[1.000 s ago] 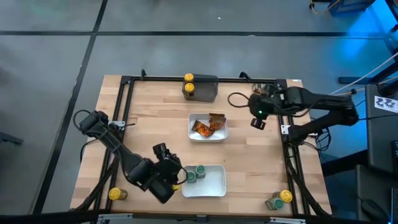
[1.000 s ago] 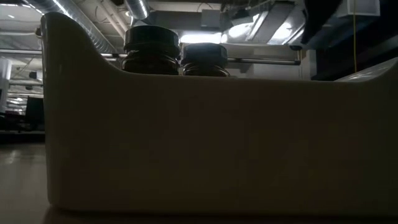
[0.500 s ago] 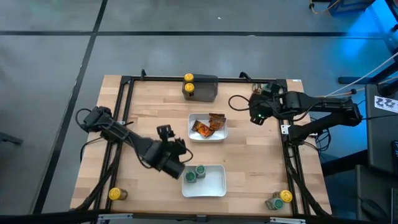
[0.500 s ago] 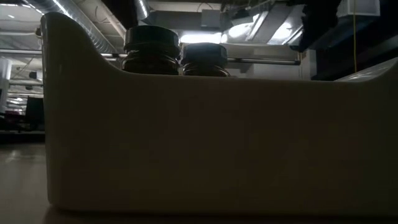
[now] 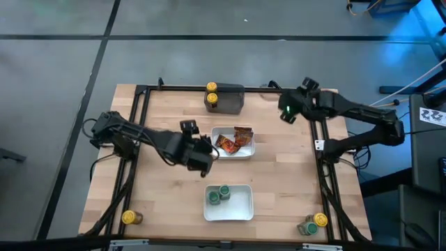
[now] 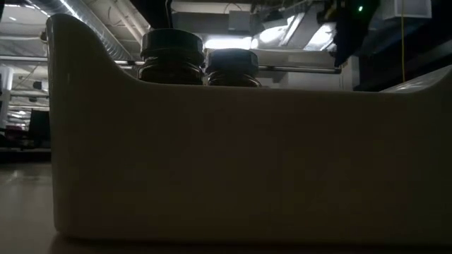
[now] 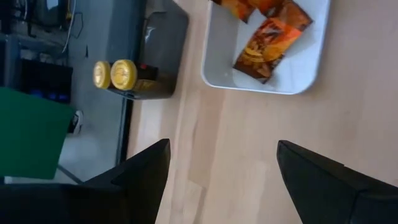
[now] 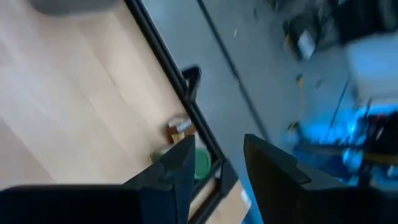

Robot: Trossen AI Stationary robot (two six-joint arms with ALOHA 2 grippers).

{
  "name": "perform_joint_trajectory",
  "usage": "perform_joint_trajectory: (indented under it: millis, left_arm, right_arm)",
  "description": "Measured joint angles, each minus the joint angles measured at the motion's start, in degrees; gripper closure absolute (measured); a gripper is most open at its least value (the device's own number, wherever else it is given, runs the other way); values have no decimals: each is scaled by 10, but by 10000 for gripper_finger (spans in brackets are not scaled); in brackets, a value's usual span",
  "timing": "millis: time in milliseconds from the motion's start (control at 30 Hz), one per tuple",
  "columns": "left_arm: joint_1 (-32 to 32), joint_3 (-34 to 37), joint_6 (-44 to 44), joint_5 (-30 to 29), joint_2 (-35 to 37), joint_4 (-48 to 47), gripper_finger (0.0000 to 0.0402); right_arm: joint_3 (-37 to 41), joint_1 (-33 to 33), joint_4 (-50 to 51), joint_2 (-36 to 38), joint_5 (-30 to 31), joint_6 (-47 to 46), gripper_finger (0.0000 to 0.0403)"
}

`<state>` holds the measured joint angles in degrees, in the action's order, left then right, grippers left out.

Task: Sort spices by type
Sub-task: Put the green seasoning bottle into the bottom white bin

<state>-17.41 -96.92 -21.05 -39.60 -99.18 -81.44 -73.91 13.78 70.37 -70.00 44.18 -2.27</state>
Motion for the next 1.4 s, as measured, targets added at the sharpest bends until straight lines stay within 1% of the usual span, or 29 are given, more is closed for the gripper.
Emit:
perform_joint_trajectory:
  millis: [167, 267, 367, 567, 633, 700, 867, 1033, 1200, 1333, 1400]
  left_arm:
    - [33, 4, 43, 2, 39, 5, 121]
    - [53, 43, 80, 3, 87, 37, 121]
    - [81, 108, 106, 28, 149, 86, 121]
    - [152, 246, 154, 113, 273, 199, 121]
    - [171, 284, 163, 139, 303, 231, 121]
    - [186, 315, 172, 161, 325, 253, 121]
    - [204, 358, 183, 189, 352, 271, 121]
    - [206, 380, 201, 191, 354, 281, 121]
    - [206, 392, 228, 191, 354, 316, 121]
    - [206, 394, 236, 191, 354, 323, 121]
    - [206, 394, 243, 191, 354, 332, 121]
  right_arm:
    - [0, 131, -18, -4, -81, 27, 264]
    - [0, 195, -37, -9, -122, 28, 252]
    - [0, 241, -38, -22, -153, 27, 219]
    - [0, 317, -43, -84, -203, 24, 125]
    - [0, 341, -43, -112, -217, 25, 103]
    - [0, 363, -41, -139, -228, 25, 89]
    - [0, 393, -13, -184, -269, 24, 82]
    - [0, 392, -19, -191, -278, 15, 82]
    - [4, 415, -34, -195, -288, -6, 81]
    - [5, 432, -33, -206, -291, -29, 81]
    - [5, 435, -36, -212, -309, -31, 81]
